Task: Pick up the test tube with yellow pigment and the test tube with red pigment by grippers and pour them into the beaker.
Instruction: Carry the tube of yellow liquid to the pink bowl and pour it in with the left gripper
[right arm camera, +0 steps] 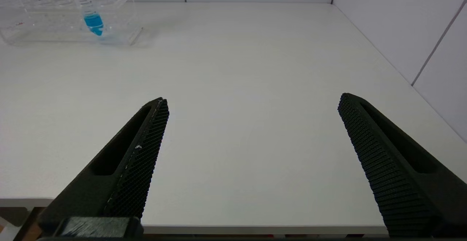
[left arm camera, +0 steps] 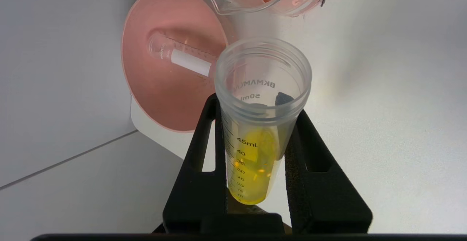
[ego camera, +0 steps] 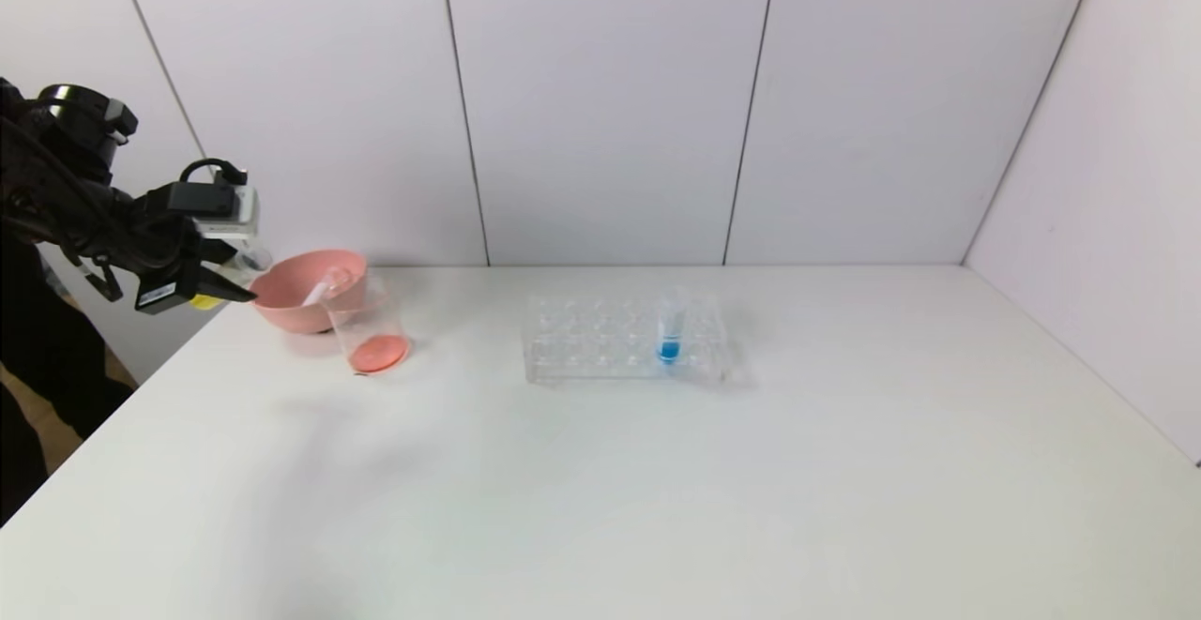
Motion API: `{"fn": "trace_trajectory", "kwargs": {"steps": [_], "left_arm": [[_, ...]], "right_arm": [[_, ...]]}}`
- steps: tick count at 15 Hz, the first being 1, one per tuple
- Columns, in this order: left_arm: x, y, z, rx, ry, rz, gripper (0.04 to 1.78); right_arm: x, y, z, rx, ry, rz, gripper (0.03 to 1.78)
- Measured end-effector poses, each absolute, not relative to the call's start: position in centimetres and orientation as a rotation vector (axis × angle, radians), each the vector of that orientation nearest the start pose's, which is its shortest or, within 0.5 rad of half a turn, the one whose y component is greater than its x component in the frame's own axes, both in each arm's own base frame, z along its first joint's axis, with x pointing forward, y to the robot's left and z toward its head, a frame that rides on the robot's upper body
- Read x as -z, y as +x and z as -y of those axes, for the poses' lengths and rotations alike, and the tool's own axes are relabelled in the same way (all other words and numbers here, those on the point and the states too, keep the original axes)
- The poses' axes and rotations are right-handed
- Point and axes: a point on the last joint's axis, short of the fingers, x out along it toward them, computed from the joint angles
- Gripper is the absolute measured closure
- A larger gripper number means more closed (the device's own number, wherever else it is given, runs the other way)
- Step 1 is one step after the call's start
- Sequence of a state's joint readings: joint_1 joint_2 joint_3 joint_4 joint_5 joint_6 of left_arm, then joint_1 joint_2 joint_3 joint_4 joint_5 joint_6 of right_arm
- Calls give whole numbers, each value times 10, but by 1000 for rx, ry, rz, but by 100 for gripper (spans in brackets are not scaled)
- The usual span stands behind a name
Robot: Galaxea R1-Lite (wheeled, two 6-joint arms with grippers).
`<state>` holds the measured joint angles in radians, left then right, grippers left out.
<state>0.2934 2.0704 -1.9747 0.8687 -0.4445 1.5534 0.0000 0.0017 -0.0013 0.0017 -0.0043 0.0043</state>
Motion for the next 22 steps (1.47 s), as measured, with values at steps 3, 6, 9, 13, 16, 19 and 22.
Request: {"fn": "trace_trajectory", "kwargs": {"steps": [3, 6, 9, 13, 16, 19, 22], "left_arm": [[-238, 371, -97, 762, 1114, -589, 136], [-238, 373, -92, 756, 1136, -607, 136], [-239, 375, -87, 756, 1149, -613, 136], [-239, 377, -78, 742, 1183, -645, 136], [-239, 378, -73, 729, 1210, -670, 136], [-238, 380, -68, 727, 1221, -685, 136], [-236, 382, -67, 730, 1215, -690, 136]], "right_arm": [[-76, -23, 0, 5, 5, -2, 11], [-76, -23, 0, 5, 5, -2, 11], [-76, -23, 0, 5, 5, -2, 11], [-76, -23, 0, 5, 5, -2, 11], [-76, -23, 0, 5, 5, -2, 11], [-76, -23, 0, 5, 5, -2, 11], [-76, -23, 0, 5, 4, -2, 11]]}}
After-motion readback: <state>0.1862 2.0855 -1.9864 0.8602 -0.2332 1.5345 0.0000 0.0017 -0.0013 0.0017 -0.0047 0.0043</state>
